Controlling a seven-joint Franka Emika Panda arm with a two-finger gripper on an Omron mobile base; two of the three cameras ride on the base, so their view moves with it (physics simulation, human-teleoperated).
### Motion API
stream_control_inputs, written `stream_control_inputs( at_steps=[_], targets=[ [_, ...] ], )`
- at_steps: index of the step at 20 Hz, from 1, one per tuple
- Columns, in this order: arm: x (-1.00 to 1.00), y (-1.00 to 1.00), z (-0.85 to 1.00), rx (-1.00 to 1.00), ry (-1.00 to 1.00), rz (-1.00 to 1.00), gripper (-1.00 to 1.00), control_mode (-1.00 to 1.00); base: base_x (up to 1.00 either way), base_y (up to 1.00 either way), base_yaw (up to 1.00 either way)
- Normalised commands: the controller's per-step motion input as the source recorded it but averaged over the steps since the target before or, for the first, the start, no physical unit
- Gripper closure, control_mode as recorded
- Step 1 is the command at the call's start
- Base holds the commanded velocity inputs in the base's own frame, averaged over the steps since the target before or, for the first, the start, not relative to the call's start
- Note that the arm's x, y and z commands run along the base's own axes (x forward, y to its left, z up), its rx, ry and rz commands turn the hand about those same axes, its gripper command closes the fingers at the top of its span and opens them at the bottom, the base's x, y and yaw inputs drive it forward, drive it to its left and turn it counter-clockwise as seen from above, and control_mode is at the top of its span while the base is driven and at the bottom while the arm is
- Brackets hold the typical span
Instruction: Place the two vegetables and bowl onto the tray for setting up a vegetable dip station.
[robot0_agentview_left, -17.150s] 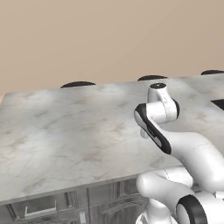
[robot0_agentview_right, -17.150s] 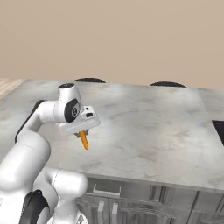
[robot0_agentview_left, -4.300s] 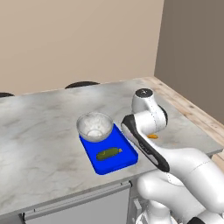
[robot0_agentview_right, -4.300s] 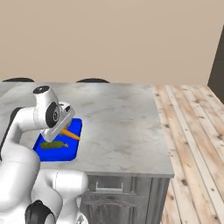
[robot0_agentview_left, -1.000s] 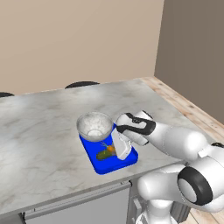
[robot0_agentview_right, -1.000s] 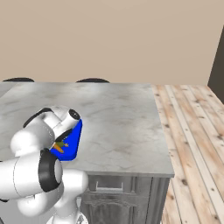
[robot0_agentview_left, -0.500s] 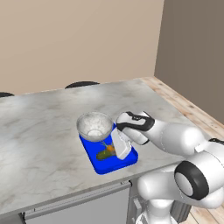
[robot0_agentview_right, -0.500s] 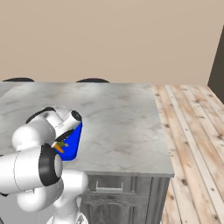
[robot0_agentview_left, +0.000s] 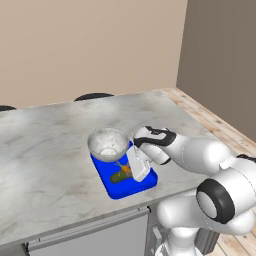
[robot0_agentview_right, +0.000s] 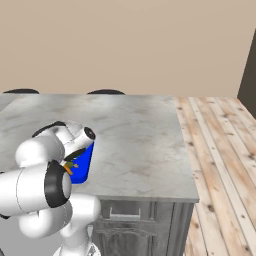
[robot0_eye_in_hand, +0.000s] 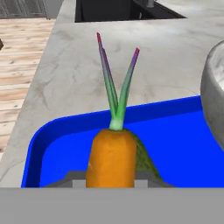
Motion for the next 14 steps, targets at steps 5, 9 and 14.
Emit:
stream_control_inputs(
  at_steps=[5, 9, 14],
  targets=[
    [-0.12, 0.00, -0.11, 0.05, 0.00, 0.04, 1.00, -1.00, 0.00, 0.00, 0.00],
    [-0.17, 0.00, -0.11, 0.04, 0.00, 0.06, 1.00, -1.00, 0.00, 0.00, 0.00],
    [-0.06, 0.00, -0.08, 0.03, 0.00, 0.02, -1.00, -1.00, 0.00, 0.00, 0.00]
  ],
)
